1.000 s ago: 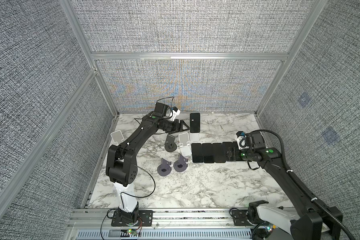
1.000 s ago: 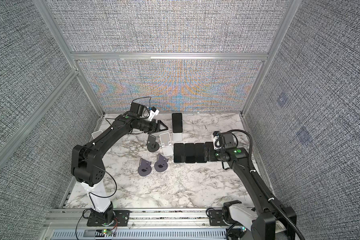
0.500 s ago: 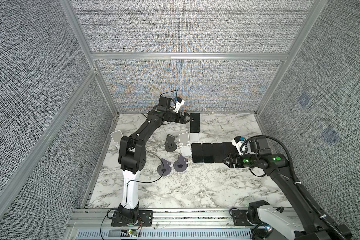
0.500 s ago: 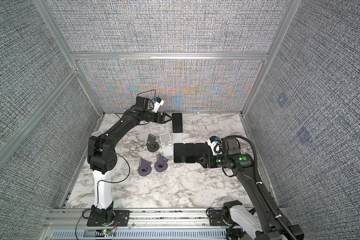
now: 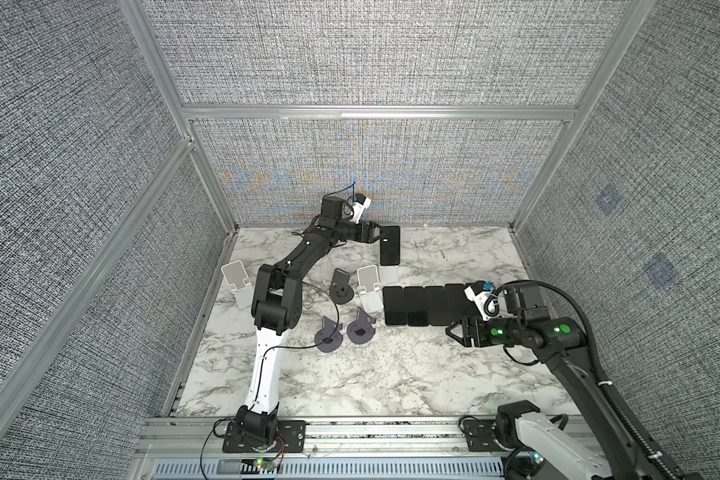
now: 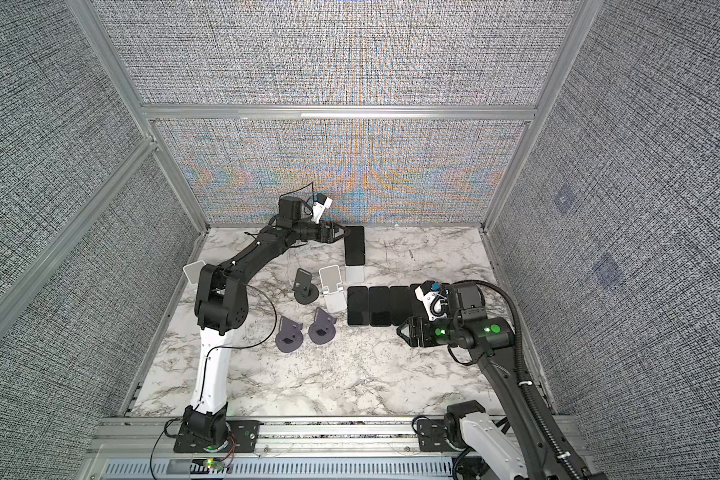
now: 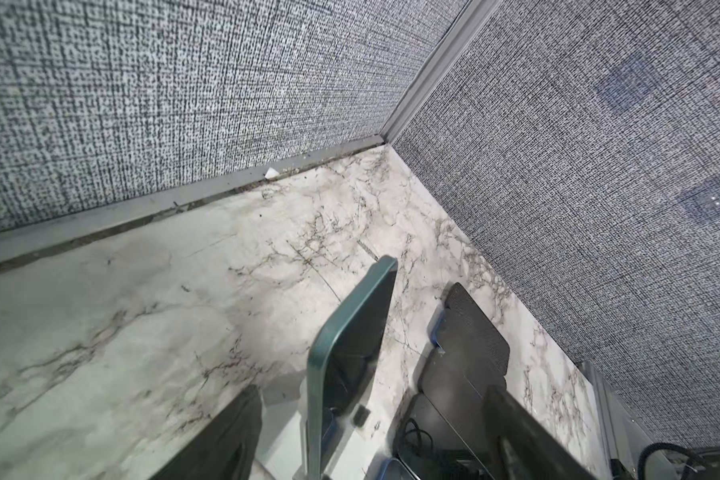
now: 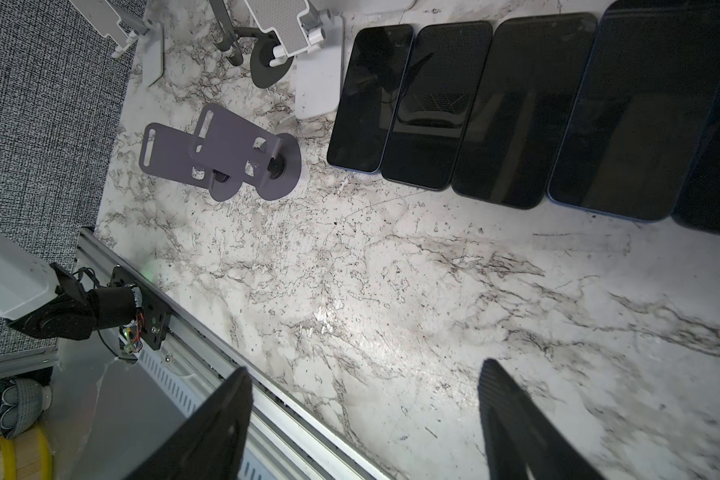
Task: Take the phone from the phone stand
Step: 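Reach the left gripper toward the green-edged phone while the right arm withdraws, then grasp the green-edged phone with the left gripper and lift it off the stand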
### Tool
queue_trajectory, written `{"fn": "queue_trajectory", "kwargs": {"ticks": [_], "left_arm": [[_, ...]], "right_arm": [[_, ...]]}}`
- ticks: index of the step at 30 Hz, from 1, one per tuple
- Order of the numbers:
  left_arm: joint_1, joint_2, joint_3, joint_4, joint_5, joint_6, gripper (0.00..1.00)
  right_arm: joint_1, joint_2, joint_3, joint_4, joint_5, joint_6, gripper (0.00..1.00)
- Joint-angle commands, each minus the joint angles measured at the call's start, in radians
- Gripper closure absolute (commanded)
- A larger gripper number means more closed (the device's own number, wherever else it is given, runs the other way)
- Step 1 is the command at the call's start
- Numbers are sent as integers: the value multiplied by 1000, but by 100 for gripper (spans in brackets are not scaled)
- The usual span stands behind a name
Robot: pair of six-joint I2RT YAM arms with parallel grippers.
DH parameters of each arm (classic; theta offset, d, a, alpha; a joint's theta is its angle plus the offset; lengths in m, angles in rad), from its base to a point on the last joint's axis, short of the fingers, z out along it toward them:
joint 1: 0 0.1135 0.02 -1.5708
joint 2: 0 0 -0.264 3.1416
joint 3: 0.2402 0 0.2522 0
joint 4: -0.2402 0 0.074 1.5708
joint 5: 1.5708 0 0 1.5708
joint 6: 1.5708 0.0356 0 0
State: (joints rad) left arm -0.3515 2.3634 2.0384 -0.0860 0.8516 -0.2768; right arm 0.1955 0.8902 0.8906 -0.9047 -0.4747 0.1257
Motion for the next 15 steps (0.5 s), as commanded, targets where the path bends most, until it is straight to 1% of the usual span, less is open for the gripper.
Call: {"fn": "queue_trajectory", "kwargs": {"ticks": [1,6,11,14,15], "left_arm": [[16,32,25,92,70,-58,18],[23,89,38,257,144,-190,23],[23,146,60,388,182,-304,26],[22,167,49,488,201,-373,26],[21,171,48,495,199,-377,26]], "right_arm": [[1,-6,-1,-22,-11,8,25],[1,-10,-21,-16,-10,11,26],[0,-12,-34,-8,-31,15,26],[0,-14,-43,-8,-27,16,26],[0,-15,-45,-8,-25,16,26]]}}
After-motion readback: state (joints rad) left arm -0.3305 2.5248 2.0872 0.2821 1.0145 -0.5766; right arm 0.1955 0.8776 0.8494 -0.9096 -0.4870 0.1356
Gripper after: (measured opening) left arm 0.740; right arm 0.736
